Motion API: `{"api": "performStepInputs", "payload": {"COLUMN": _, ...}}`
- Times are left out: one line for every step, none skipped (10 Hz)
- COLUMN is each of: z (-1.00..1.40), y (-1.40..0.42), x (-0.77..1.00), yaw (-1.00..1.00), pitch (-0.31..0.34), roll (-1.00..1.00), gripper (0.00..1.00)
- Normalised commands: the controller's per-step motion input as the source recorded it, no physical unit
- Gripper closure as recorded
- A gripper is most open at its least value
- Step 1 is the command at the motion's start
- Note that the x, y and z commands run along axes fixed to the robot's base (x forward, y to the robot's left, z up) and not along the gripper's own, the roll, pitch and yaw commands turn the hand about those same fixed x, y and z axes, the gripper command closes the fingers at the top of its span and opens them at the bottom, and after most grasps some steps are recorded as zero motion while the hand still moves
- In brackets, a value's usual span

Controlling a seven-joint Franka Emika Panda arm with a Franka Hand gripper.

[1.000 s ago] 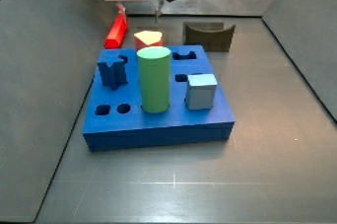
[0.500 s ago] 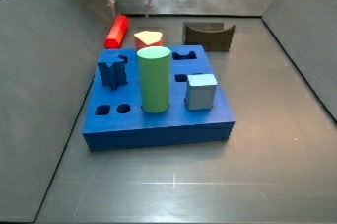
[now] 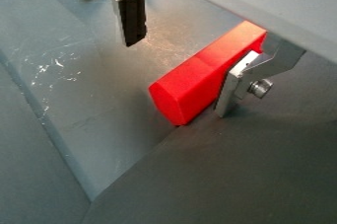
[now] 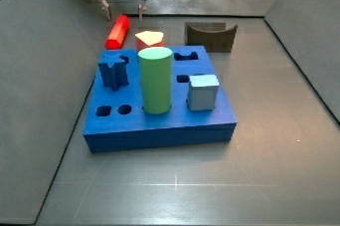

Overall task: Pick up the hexagon object. Move up. Place the hexagon object on the fixture. Regrasp the hexagon object. Move to above the board. Insert the hexagon object.
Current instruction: Pick up the hexagon object.

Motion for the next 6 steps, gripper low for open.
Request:
{"api": "performStepInputs", "payload": {"z": -1.0, "y": 0.2, "x": 0.29, "yaw": 0.0, "pitch": -0.02, "roll": -0.05, "gripper": 0.0}}
{"api": "performStepInputs", "payload": {"z": -1.0, "y": 0.15, "x": 0.23, "yaw": -0.01, "pitch": -0.023, "roll": -0.05, "gripper": 0.0}}
{"api": "performStepInputs", "payload": {"z": -1.0, "y": 0.07, "x": 0.2, "yaw": -0.03, "pitch": -0.039, "roll": -0.06, "gripper": 0.0}}
{"api": "performStepInputs", "payload": {"z": -1.0, "y": 0.0, "x": 0.03, "yaw": -0.03, "pitch": -0.046, "roll": -0.04, "gripper": 0.0}}
{"api": "performStepInputs", "payload": {"z": -0.93, "y": -0.12, "x": -0.07, "yaw": 0.0, "pitch": 0.0, "roll": -0.09, "gripper": 0.0}}
{"api": "performStepInputs", "payload": {"z": -0.5, "y": -0.09, "x": -0.24, "yaw": -0.02, "pitch": 0.0, "roll": -0.18, "gripper": 0.0}}
